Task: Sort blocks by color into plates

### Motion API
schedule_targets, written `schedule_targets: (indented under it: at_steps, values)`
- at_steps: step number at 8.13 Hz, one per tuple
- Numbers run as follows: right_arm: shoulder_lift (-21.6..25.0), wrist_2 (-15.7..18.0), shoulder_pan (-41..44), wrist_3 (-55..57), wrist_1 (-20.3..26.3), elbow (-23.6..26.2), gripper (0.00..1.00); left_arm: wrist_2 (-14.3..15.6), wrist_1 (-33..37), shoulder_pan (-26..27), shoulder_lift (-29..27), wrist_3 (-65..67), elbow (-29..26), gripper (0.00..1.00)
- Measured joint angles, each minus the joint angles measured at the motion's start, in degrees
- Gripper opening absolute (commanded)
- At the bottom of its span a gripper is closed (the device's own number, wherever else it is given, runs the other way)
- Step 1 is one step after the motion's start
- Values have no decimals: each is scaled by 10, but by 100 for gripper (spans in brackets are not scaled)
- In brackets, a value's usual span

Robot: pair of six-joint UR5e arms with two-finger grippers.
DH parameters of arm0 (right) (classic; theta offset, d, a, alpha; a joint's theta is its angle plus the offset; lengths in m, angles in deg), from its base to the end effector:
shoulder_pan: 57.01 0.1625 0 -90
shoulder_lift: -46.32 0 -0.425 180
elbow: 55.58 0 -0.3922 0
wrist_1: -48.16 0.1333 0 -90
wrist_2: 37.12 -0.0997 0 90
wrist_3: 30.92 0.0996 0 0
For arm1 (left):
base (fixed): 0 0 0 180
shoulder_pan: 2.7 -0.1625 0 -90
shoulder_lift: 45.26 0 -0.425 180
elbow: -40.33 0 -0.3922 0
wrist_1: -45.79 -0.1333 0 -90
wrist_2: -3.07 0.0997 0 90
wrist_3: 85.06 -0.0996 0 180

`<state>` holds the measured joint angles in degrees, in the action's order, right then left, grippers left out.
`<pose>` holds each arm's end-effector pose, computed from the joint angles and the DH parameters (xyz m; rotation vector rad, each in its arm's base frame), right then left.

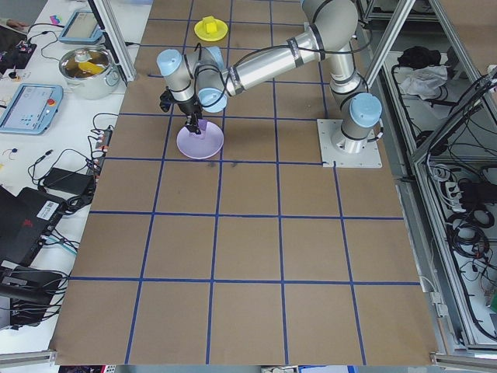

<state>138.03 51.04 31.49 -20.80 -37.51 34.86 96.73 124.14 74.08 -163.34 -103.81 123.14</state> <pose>0.1241 -0.4771 0.4913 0.3164 3.0963 0.0867 0.0248 -0.6607 0.2835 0.1582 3.1091 0.2692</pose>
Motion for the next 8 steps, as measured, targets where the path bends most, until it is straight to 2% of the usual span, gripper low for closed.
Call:
schedule_targets:
  at_steps: [1,2,5,8]
  values:
    - [0,2,0,0,0,0,100,-1,-1,1,-8,0,0,97]
    - [0,5,0,0,-1,-1,100,-1,-2,2,-12,0,0,100]
    - [0,7,0,0,-2,-2,100,-1,-1,5,-1,7,0,100]
    - [0,7,-1,0,-2,-3,100,0,9,9,43,37,0,100]
